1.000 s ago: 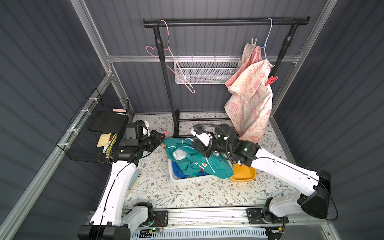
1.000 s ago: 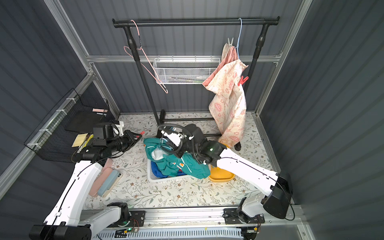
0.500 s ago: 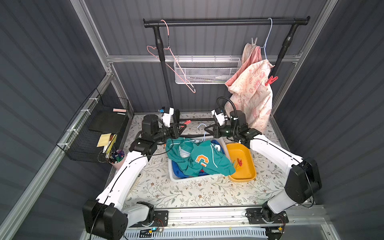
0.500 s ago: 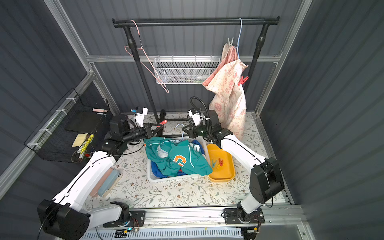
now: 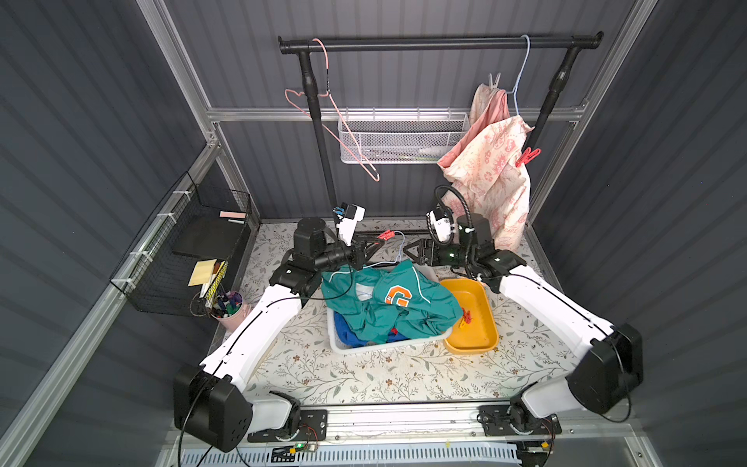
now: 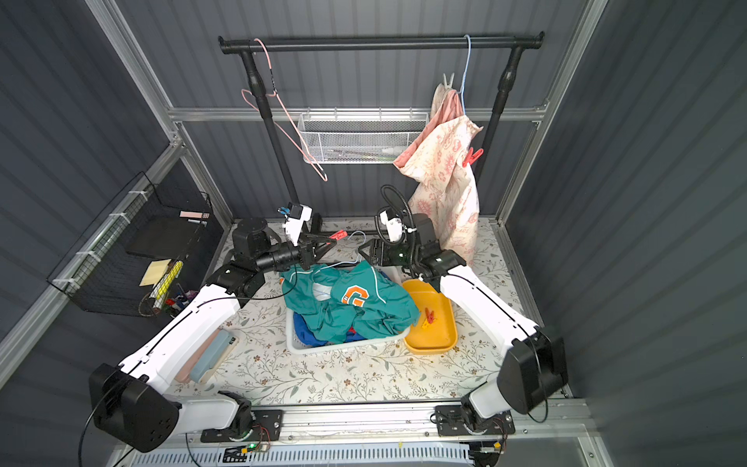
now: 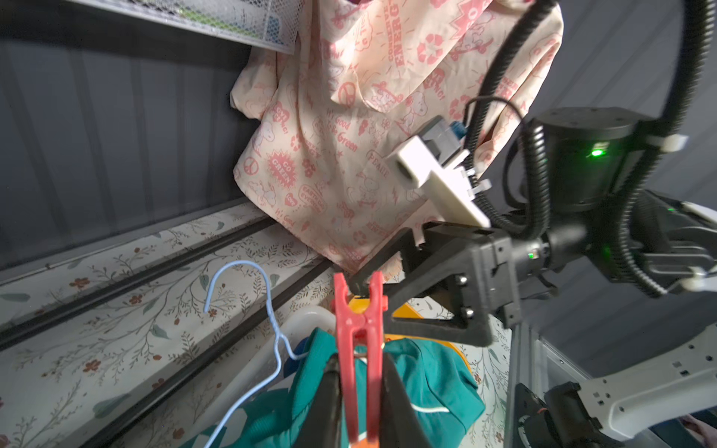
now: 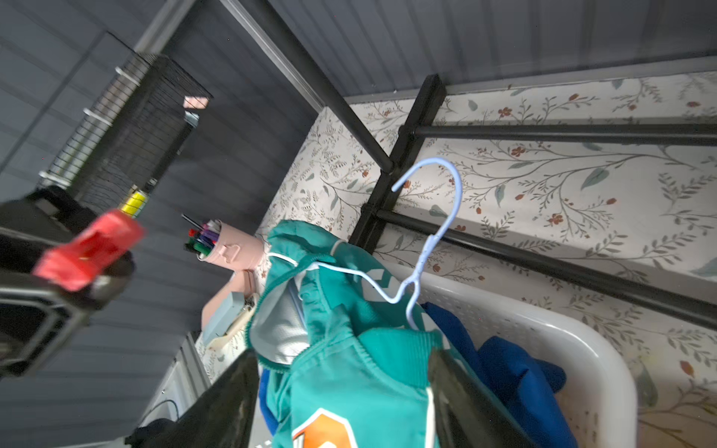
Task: Remove the clothespins securing jackets to the hanger
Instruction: Place the clothespin in the storage box.
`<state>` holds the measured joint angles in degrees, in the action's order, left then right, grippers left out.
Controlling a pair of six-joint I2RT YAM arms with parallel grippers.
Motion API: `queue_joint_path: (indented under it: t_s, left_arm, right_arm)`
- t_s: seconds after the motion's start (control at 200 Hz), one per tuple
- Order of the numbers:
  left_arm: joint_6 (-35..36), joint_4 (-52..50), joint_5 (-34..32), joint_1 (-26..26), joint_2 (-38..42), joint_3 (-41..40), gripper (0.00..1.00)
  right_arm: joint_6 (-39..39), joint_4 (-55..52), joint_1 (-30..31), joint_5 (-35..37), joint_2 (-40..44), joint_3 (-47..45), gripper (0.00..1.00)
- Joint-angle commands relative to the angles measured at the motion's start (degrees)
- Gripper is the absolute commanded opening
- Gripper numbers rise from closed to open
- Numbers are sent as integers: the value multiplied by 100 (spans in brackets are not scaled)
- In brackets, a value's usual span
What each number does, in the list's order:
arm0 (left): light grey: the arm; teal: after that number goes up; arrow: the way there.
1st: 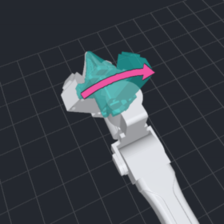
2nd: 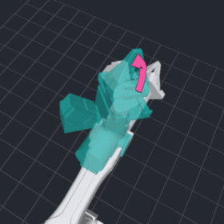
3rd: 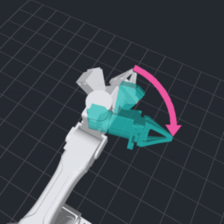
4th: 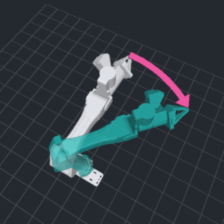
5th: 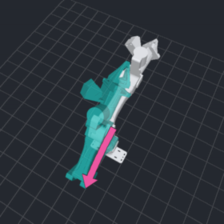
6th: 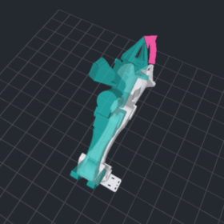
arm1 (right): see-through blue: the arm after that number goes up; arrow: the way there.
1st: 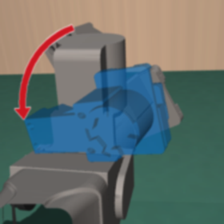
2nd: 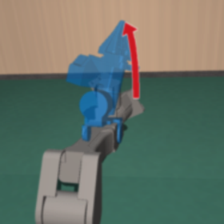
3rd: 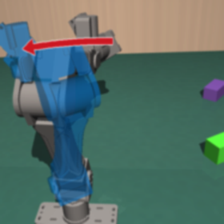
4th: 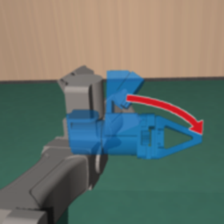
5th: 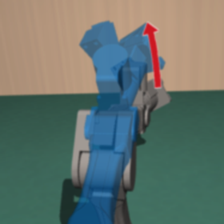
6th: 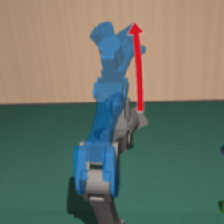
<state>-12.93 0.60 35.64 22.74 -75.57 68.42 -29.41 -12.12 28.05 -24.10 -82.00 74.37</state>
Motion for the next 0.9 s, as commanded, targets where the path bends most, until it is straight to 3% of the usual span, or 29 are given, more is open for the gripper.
queue_joint_path:
  t_s: [0.0, 0.2, 0.34, 0.525, 0.725, 0.895]
  left_arm:
    - [421, 250, -902, 447, 6, 106, 0]
    - [522, 1082, -3075, 1467, 253, -318, 0]
    - [736, 1299, -3898, 2024, 214, -356, 0]
    - [879, 1412, -4263, 2417, 90, -322, 0]
    - [895, 1386, -4458, 2554, -43, -286, 0]
    - [892, 1399, -4451, 2568, -129, -275, 0]
  right_arm:
    - [-1064, 3, -10, 297, 388, 56, 75]
    - [-2166, 442, -21, -122, 574, -14, 80]
    - [-2568, 659, -17, -237, 579, -130, 79]
    - [-2738, 834, -19, -273, 522, -203, 66]
    - [-2866, 1008, -10, -438, 466, -209, 42]
    - [-3006, 1168, -6, -662, 435, -282, 33]
